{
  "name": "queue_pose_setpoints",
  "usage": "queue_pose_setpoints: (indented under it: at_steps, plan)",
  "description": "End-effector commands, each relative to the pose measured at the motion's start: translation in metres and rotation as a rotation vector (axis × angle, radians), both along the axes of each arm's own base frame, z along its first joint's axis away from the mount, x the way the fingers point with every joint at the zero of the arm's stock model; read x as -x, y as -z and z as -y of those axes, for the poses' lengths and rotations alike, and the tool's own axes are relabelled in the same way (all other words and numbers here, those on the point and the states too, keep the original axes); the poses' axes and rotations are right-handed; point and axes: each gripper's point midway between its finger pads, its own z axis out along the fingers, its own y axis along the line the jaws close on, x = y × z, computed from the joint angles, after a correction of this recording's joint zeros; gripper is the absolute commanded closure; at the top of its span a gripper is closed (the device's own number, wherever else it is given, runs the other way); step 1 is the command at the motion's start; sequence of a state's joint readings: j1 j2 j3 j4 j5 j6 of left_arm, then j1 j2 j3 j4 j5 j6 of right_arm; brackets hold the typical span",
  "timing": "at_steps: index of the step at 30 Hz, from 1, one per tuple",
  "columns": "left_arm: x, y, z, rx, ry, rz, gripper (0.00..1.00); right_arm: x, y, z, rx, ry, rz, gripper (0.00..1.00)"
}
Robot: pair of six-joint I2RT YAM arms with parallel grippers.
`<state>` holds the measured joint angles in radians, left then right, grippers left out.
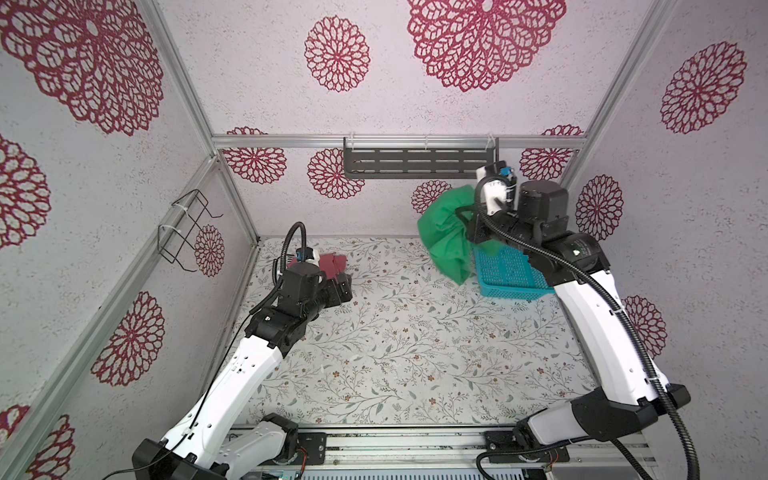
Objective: Fold and stack the tank tops
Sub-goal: 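Drop the green top onto the mat centre with the right gripper, then reach the left gripper to the green top's edge while the right gripper draws back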
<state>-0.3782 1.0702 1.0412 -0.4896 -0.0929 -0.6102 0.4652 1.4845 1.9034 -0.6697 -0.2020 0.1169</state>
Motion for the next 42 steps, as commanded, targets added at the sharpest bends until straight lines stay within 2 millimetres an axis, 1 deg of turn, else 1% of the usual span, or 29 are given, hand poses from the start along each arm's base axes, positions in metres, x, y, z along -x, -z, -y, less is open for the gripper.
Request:
queue_pose_setpoints:
  at_steps: [1, 3, 4, 5, 6, 7, 8, 9, 11, 12, 14, 17, 18, 19, 20, 21, 22, 24, 26, 28, 31, 32, 33, 34, 35, 37, 39, 41, 42]
  plan:
    - [0.005, 0.003, -0.008, 0.026, -0.016, -0.003, 0.11, 0.011, 0.049, -0.047, -0.025, -0.166, -0.140, 1.00]
    - [0.007, 0.018, -0.014, 0.031, -0.028, -0.048, 0.15, 0.001, 0.076, -0.055, -0.038, -0.161, -0.194, 1.00]
    - [0.007, 0.027, -0.015, 0.034, -0.026, -0.073, 0.16, -0.008, 0.090, -0.054, -0.016, -0.134, -0.217, 0.95]
    - [0.007, 0.037, -0.016, 0.029, -0.030, -0.106, 0.16, -0.020, 0.107, -0.049, 0.019, -0.087, -0.245, 0.80]
    - [0.008, 0.048, -0.020, 0.008, -0.044, -0.144, 0.17, -0.035, 0.123, -0.039, 0.055, -0.025, -0.264, 0.65]
    - [0.009, 0.058, -0.023, -0.016, -0.056, -0.180, 0.17, -0.048, 0.135, -0.027, 0.086, 0.040, -0.275, 0.58]
    - [0.010, 0.068, -0.026, -0.040, -0.067, -0.220, 0.17, -0.063, 0.148, -0.005, 0.113, 0.131, -0.294, 0.54]
    - [0.013, 0.077, -0.028, -0.058, -0.075, -0.256, 0.18, -0.074, 0.157, 0.014, 0.130, 0.202, -0.311, 0.52]
    - [0.019, 0.089, -0.027, -0.099, -0.079, -0.304, 0.21, -0.076, 0.167, 0.034, 0.151, 0.264, -0.335, 0.52]
    - [0.022, 0.094, -0.022, -0.115, -0.072, -0.321, 0.22, -0.072, 0.169, 0.038, 0.163, 0.278, -0.333, 0.52]
    - [0.030, 0.105, -0.007, -0.110, -0.042, -0.356, 0.25, -0.055, 0.181, 0.034, 0.176, 0.259, -0.369, 0.52]
    - [0.039, 0.124, 0.015, -0.078, -0.011, -0.396, 0.31, -0.014, 0.221, 0.013, 0.212, 0.191, -0.471, 0.56]
    - [0.040, 0.127, 0.022, -0.055, -0.004, -0.392, 0.36, 0.002, 0.239, 0.007, 0.219, 0.165, -0.514, 0.57]
    - [0.041, 0.126, 0.035, -0.024, 0.024, -0.378, 0.42, 0.016, 0.257, 0.005, 0.210, 0.155, -0.559, 0.58]
    - [0.040, 0.123, 0.047, -0.008, 0.050, -0.366, 0.46, 0.025, 0.270, 0.005, 0.182, 0.157, -0.593, 0.60]
    - [0.040, 0.122, 0.062, -0.013, 0.084, -0.364, 0.52, 0.036, 0.286, 0.003, 0.145, 0.143, -0.635, 0.62]
    - [0.040, 0.122, 0.079, -0.037, 0.125, -0.375, 0.57, 0.043, 0.299, 0.002, 0.122, 0.138, -0.664, 0.63]
    - [0.040, 0.129, 0.109, -0.096, 0.197, -0.409, 0.60, 0.050, 0.317, 0.007, 0.100, 0.170, -0.696, 0.64]
    - [0.035, 0.137, 0.143, -0.097, 0.264, -0.417, 0.59, 0.049, 0.326, 0.027, 0.083, 0.266, -0.692, 0.67]
    - [0.030, 0.146, 0.176, -0.113, 0.323, -0.431, 0.55, 0.046, 0.330, 0.050, 0.022, 0.352, -0.693, 0.67]
    - [0.030, 0.164, 0.206, -0.268, 0.370, -0.498, 0.52, 0.046, 0.331, 0.084, -0.024, 0.451, -0.674, 0.67]
    - [0.030, 0.170, 0.210, -0.346, 0.374, -0.517, 0.53, 0.047, 0.332, 0.092, -0.032, 0.470, -0.668, 0.66]
    - [0.027, 0.174, 0.213, -0.427, 0.367, -0.522, 0.57, 0.048, 0.332, 0.099, -0.045, 0.487, -0.659, 0.66]
    - [0.025, 0.187, 0.218, -0.493, 0.367, -0.542, 0.58, 0.049, 0.332, 0.104, -0.054, 0.499, -0.652, 0.67]
    - [0.024, 0.194, 0.224, -0.509, 0.377, -0.553, 0.58, 0.051, 0.334, 0.107, -0.058, 0.506, -0.652, 0.67]
    - [0.017, 0.207, 0.235, -0.516, 0.382, -0.562, 0.48, 0.054, 0.336, 0.110, -0.063, 0.500, -0.653, 0.66]
    - [0.008, 0.221, 0.238, -0.541, 0.376, -0.574, 0.33, 0.057, 0.338, 0.110, -0.067, 0.483, -0.657, 0.66]
    - [0.002, 0.236, 0.239, -0.563, 0.380, -0.606, 0.31, 0.060, 0.339, 0.107, -0.067, 0.459, -0.656, 0.66]
    - [0.000, 0.242, 0.239, -0.573, 0.381, -0.619, 0.34, 0.061, 0.339, 0.107, -0.067, 0.455, -0.656, 0.66]
